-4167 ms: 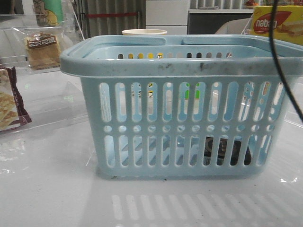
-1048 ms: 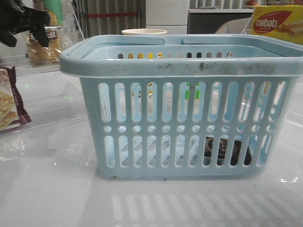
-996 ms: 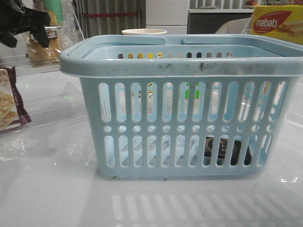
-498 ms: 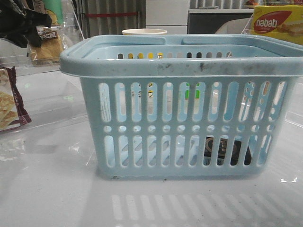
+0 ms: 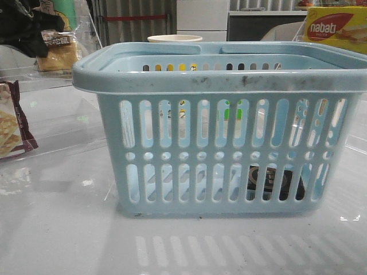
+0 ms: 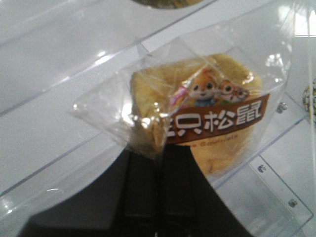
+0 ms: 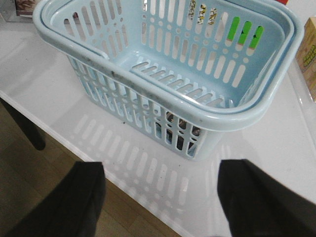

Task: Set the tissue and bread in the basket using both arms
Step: 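Grasp the bagged bread with the left gripper and lift it, then move the bread over the blue basket and open the left gripper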

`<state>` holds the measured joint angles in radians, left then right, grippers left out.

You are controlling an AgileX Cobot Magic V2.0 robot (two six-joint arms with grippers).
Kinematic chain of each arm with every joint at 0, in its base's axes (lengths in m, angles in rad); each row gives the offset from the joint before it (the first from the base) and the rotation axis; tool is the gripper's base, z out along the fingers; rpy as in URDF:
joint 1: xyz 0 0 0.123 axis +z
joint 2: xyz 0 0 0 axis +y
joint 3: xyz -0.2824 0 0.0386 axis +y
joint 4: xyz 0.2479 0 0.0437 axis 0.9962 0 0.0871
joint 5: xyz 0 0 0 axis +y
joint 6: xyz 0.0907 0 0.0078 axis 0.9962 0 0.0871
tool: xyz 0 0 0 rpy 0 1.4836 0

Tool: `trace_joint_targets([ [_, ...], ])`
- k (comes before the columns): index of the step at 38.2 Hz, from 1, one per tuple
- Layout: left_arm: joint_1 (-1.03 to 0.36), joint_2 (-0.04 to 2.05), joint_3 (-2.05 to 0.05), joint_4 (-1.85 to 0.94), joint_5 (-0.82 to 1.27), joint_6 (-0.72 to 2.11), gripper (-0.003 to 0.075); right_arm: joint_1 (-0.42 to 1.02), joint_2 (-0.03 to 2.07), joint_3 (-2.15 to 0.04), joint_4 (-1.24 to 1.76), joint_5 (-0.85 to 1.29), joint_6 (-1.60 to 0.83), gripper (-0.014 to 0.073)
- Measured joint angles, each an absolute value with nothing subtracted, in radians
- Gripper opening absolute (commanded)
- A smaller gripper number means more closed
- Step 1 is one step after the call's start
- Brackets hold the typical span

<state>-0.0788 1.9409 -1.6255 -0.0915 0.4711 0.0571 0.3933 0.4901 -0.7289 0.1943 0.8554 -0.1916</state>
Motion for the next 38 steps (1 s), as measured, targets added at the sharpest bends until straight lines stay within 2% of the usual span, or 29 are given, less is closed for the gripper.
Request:
trace_joint_targets([
  [11,-0.117,1.803,-1.625,-0.081,0.56,0.153,0.0091,0.393,0.49,-0.729,0.194,0.855,-0.192,0.058],
  [19,-0.196,1.698,-1.625,-0.08,0.648,0.236,0.0091,0.393,0.49,-0.729,0.194,0.855,-0.192,0.058],
  [30,-0.389,1.561,-1.625,-0.08,0.794,0.266,0.0091,0.393,0.49,-0.729,0.194,0.855,-0.192,0.058],
  [38,-0.547,1.518,-1.579,-0.08,0.816,0.266,0.0091,0.393,0.49,-0.729,0.194,0.855,-0.192,0.058],
])
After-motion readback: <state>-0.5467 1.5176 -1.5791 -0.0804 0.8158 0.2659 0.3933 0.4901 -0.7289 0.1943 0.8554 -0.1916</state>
